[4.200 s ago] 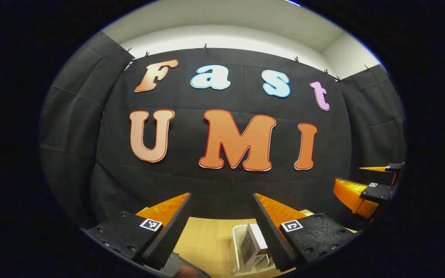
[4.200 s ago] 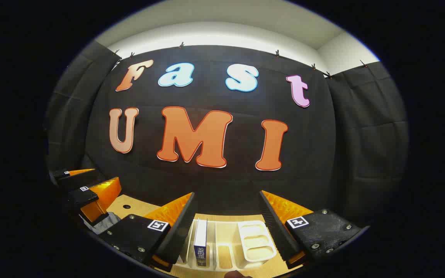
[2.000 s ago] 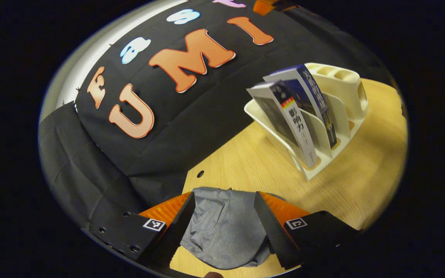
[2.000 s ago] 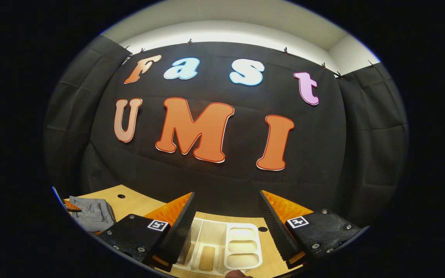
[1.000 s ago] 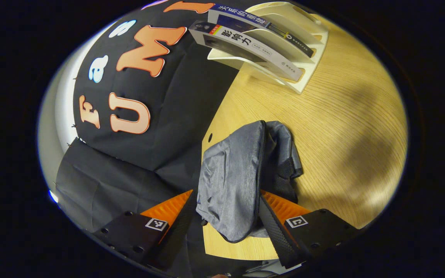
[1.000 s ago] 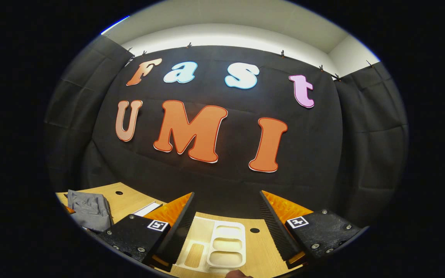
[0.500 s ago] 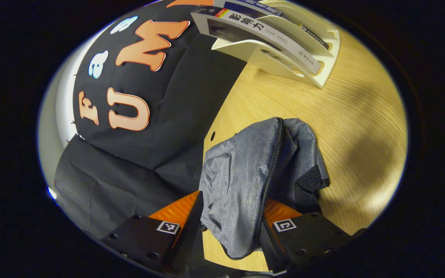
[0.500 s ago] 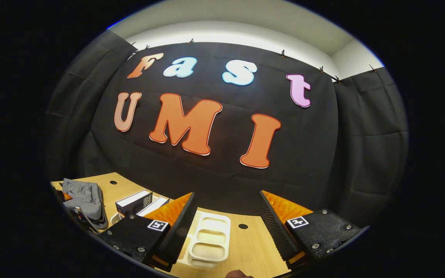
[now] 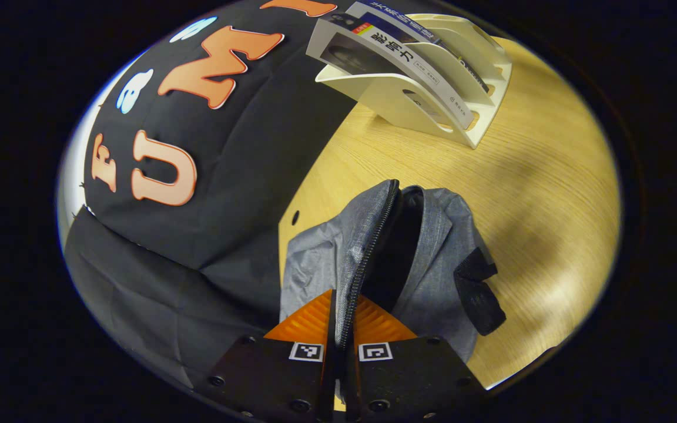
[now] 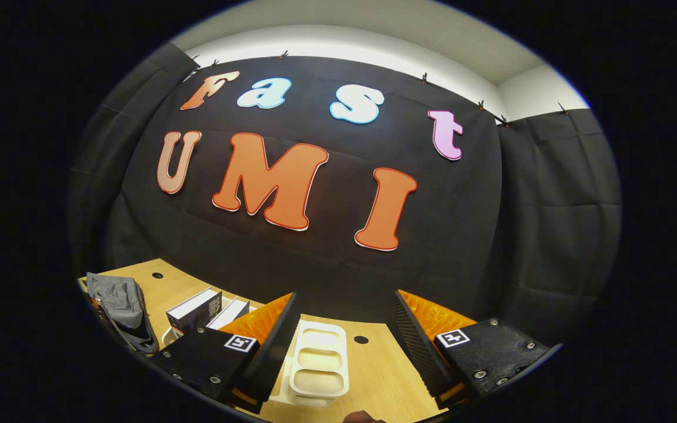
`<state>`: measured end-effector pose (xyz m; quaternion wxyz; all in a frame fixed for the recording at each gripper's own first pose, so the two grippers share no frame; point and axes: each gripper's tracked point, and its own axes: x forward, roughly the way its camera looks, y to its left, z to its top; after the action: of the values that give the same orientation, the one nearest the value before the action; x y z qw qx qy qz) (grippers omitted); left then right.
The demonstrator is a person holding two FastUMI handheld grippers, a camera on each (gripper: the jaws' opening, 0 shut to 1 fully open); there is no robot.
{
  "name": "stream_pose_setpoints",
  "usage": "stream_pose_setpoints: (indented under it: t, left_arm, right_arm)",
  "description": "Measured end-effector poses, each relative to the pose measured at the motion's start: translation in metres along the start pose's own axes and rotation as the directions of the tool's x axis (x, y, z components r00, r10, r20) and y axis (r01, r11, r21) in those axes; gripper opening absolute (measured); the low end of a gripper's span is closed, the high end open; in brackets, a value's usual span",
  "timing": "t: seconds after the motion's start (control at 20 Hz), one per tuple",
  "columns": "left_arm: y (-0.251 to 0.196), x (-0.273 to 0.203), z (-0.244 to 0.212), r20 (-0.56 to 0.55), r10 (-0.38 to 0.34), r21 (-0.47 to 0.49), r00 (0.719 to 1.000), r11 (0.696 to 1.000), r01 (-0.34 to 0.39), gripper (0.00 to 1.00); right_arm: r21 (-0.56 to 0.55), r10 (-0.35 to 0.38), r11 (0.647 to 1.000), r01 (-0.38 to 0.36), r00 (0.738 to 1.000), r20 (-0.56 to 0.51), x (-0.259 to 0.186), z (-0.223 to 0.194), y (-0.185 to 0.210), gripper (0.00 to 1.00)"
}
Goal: Open the schoolbag, grab two books from the bookshelf and put them into the schoolbag.
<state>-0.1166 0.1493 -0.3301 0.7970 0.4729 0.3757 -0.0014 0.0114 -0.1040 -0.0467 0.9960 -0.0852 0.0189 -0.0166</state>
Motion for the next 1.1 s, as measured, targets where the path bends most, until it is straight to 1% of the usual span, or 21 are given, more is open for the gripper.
stream_pose_setpoints:
  t: [0.1, 0.25, 0.45, 0.6, 0.7, 0.8, 0.85, 0.9, 0.95, 1.05, 1.1]
  left_arm:
    - [0.004, -0.004, 0.002, 0.014, -0.102, -0.069, 0.995, 0.992, 0.103, 0.07]
    - [0.025, -0.003, 0.003, 0.073, -0.216, -0.159, 0.974, 0.961, 0.226, 0.07]
    - [0.053, -0.001, 0.007, 0.152, -0.316, -0.186, 0.937, 0.921, 0.341, 0.07]
    - [0.070, 0.001, 0.012, 0.209, -0.393, -0.221, 0.895, 0.873, 0.435, 0.07]
    - [0.084, 0.003, 0.015, 0.239, -0.439, -0.254, 0.866, 0.833, 0.492, 0.07]
    - [0.096, 0.003, 0.015, 0.260, -0.497, -0.291, 0.828, 0.777, 0.558, 0.06]
    - [0.099, 0.002, 0.017, 0.271, -0.537, -0.305, 0.798, 0.739, 0.601, 0.06]
    - [0.104, 0.000, 0.017, 0.281, -0.570, -0.315, 0.773, 0.706, 0.635, 0.10]
    - [0.109, 0.002, 0.020, 0.298, -0.592, -0.319, 0.749, 0.678, 0.663, 0.06]
    - [0.123, -0.001, 0.026, 0.330, -0.631, -0.314, 0.702, 0.627, 0.712, 0.07]
    - [0.130, -0.002, 0.028, 0.345, -0.648, -0.315, 0.678, 0.601, 0.735, 0.06]
  right_arm:
    - [-0.017, -0.024, 1.000, 0.024, 0.999, -0.026, -0.001, 0.002, 0.016, 0.95]
    - [-0.019, -0.055, 0.998, 0.054, 0.998, -0.039, -0.004, 0.015, 0.042, 0.95]
    - [-0.036, -0.088, 0.996, 0.086, 0.996, -0.028, -0.004, 0.037, 0.076, 0.95]
    - [-0.040, -0.088, 0.995, 0.087, 0.996, -0.025, -0.003, 0.051, 0.101, 0.95]
    - [-0.042, -0.091, 0.995, 0.090, 0.996, -0.027, -0.002, 0.060, 0.114, 0.95]
    - [-0.046, -0.089, 0.995, 0.086, 0.995, -0.054, 0.002, 0.062, 0.127, 0.95]
    - [-0.044, -0.075, 0.996, 0.072, 0.994, -0.076, 0.003, 0.062, 0.136, 0.95]
    - [-0.042, -0.059, 0.998, 0.055, 0.993, -0.101, 0.005, 0.061, 0.144, 0.95]
    - [-0.039, -0.039, 0.999, 0.034, 0.991, -0.129, 0.007, 0.058, 0.153, 0.95]
    - [-0.031, -0.020, 0.999, 0.014, 0.983, -0.184, 0.008, 0.054, 0.167, 0.95]
    - [-0.038, -0.022, 0.999, 0.015, 0.979, -0.204, 0.008, 0.052, 0.172, 0.96]
